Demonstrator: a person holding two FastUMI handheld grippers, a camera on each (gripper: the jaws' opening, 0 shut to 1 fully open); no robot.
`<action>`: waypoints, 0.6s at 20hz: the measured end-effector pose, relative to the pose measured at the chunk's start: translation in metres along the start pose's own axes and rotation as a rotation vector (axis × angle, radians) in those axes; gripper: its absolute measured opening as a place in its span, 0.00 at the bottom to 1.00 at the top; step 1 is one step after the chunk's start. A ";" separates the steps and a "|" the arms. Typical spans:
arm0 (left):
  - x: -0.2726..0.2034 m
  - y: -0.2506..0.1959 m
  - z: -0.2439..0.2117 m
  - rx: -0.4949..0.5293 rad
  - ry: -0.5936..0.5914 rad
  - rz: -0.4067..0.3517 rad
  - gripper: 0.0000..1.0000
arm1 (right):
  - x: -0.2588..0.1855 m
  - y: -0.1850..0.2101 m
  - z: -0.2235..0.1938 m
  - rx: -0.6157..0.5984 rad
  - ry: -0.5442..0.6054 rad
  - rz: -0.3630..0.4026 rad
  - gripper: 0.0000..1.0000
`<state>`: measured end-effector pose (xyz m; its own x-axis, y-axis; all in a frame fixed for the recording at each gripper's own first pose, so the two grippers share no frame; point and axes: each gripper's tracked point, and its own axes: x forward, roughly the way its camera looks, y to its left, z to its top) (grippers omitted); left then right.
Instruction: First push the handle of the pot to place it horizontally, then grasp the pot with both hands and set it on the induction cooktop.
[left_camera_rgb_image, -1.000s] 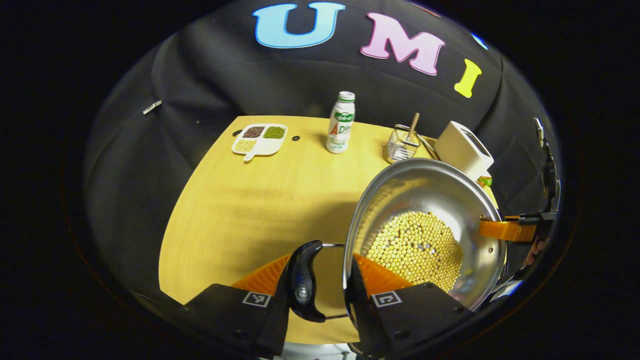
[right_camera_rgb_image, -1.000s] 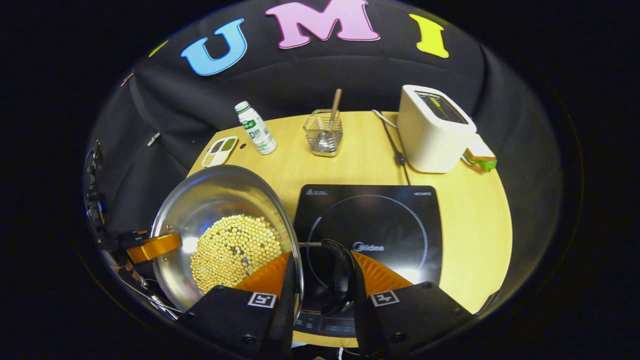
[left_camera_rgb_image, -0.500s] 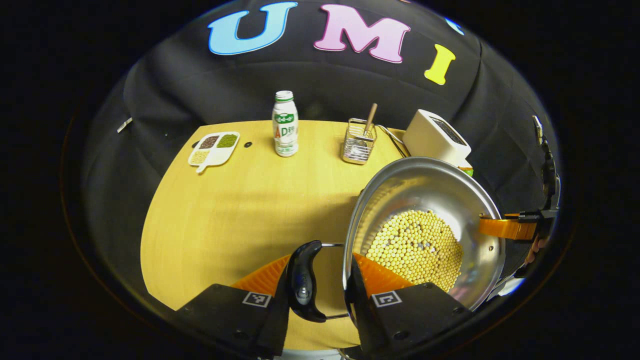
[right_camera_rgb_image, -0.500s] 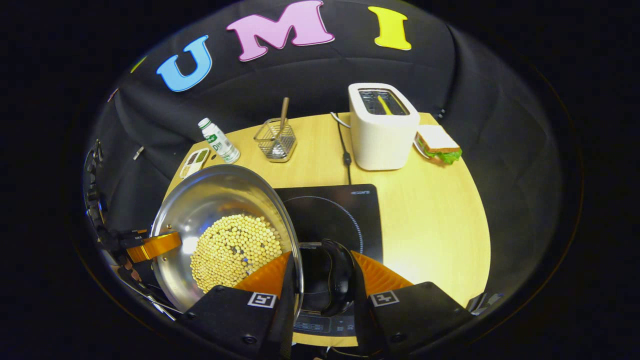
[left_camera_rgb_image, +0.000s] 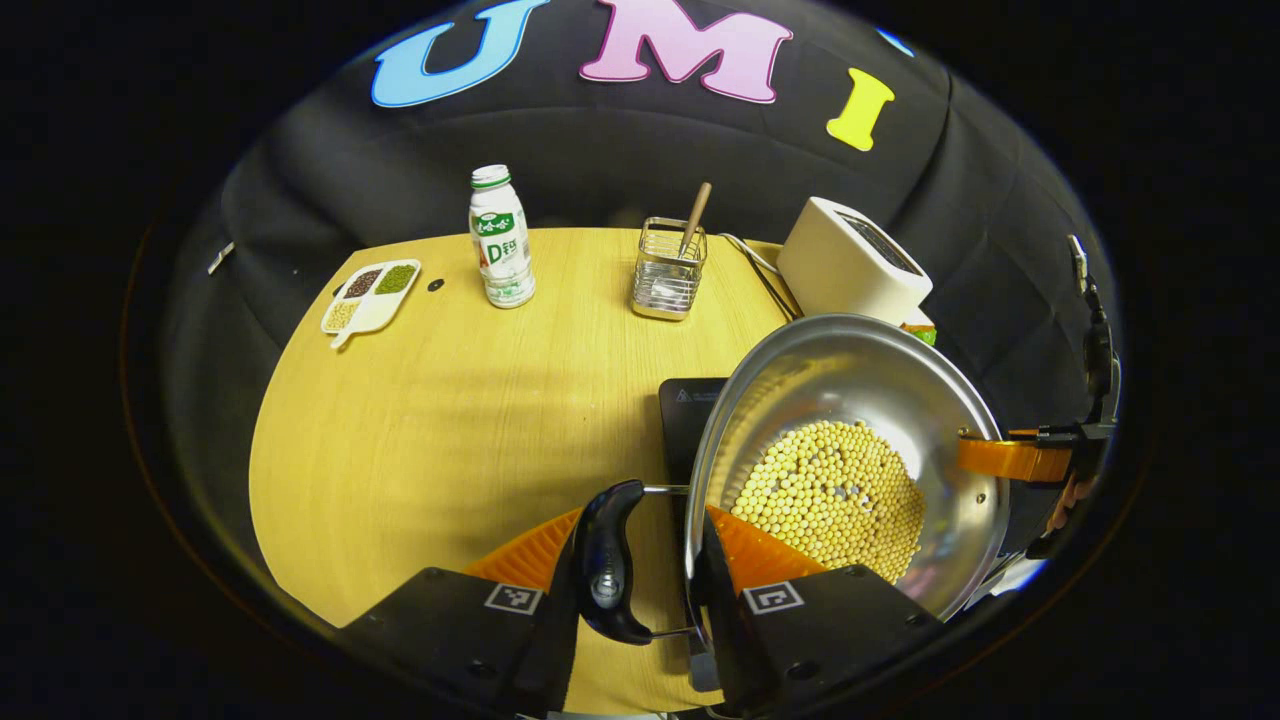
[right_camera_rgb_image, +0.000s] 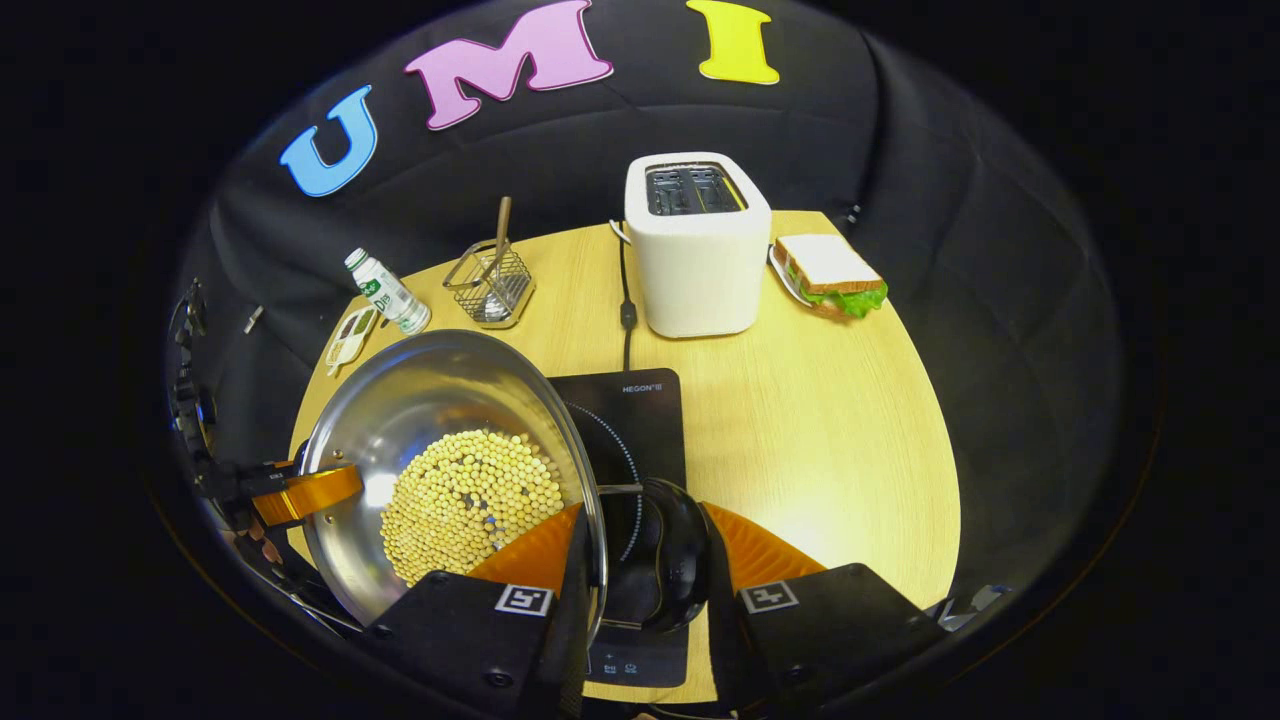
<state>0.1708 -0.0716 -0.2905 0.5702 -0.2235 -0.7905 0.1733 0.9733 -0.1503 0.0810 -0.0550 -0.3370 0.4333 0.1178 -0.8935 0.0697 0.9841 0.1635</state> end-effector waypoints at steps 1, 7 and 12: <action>0.003 -0.002 0.000 -0.001 0.002 0.000 0.58 | 0.002 -0.003 0.000 0.001 0.003 -0.001 0.53; 0.024 -0.001 0.006 -0.004 0.009 -0.001 0.58 | 0.022 -0.010 0.004 -0.002 0.011 -0.001 0.53; 0.035 -0.001 0.004 -0.011 0.018 -0.002 0.59 | 0.032 -0.013 0.001 -0.003 0.021 -0.004 0.53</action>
<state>0.1937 -0.0807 -0.3151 0.5549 -0.2250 -0.8009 0.1660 0.9733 -0.1584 0.0948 -0.0642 -0.3679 0.4137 0.1164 -0.9029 0.0689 0.9849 0.1586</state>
